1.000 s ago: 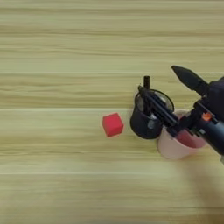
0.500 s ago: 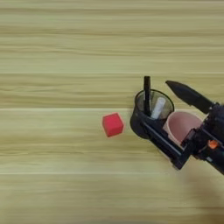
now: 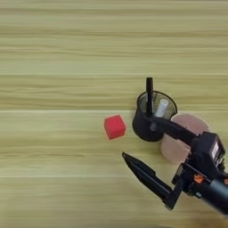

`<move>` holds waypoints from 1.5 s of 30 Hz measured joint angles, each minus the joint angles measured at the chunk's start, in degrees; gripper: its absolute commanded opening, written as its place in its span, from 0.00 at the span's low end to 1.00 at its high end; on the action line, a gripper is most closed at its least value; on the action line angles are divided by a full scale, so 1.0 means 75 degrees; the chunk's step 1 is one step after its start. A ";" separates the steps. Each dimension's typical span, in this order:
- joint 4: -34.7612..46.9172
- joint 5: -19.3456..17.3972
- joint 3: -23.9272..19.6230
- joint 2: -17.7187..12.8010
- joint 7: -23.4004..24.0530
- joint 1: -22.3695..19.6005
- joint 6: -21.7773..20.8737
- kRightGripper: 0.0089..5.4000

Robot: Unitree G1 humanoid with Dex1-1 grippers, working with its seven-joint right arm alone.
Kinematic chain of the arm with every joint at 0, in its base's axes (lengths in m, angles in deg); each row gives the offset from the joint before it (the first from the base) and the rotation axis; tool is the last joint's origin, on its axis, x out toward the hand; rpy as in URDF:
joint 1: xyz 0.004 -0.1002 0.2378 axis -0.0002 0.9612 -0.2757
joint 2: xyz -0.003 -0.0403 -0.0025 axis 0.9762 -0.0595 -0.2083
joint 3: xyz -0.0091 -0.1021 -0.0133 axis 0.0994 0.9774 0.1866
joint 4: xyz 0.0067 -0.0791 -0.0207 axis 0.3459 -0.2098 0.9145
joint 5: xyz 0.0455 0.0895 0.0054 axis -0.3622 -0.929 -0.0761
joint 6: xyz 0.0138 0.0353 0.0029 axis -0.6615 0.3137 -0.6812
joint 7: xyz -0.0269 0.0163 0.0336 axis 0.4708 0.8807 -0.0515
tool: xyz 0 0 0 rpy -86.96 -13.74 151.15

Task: Move the objects on the table

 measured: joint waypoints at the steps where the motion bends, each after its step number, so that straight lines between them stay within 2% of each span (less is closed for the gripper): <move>1: -0.0070 0.0144 0.0119 0.0000 -0.0049 0.0044 -0.0046 1.00; 2: -0.0105 0.0210 0.0165 0.0000 -0.0063 0.0058 -0.0080 1.00; 3: -0.0307 0.0501 0.0322 0.0002 -0.0080 0.0087 -0.0205 1.00; 5: -0.0399 0.0712 0.0425 0.0001 -0.0079 0.0099 -0.0335 1.00; 9: -0.0846 0.1475 0.0901 0.0006 -0.0081 0.0175 -0.0756 1.00; 10: -0.0896 0.1511 0.0923 0.0007 -0.0080 0.0182 -0.0800 1.00; 13: -0.1276 0.2249 0.1219 0.0002 -0.0074 0.0225 -0.1301 1.00; 18: -0.1825 0.2925 0.1485 0.0007 -0.0027 0.0211 -0.1840 1.00; 30: -0.3157 0.3760 0.1475 0.0406 0.0596 -0.0230 -0.2374 1.00; 45: -0.3656 0.3840 0.1470 0.0586 0.0624 -0.0330 -0.2484 1.00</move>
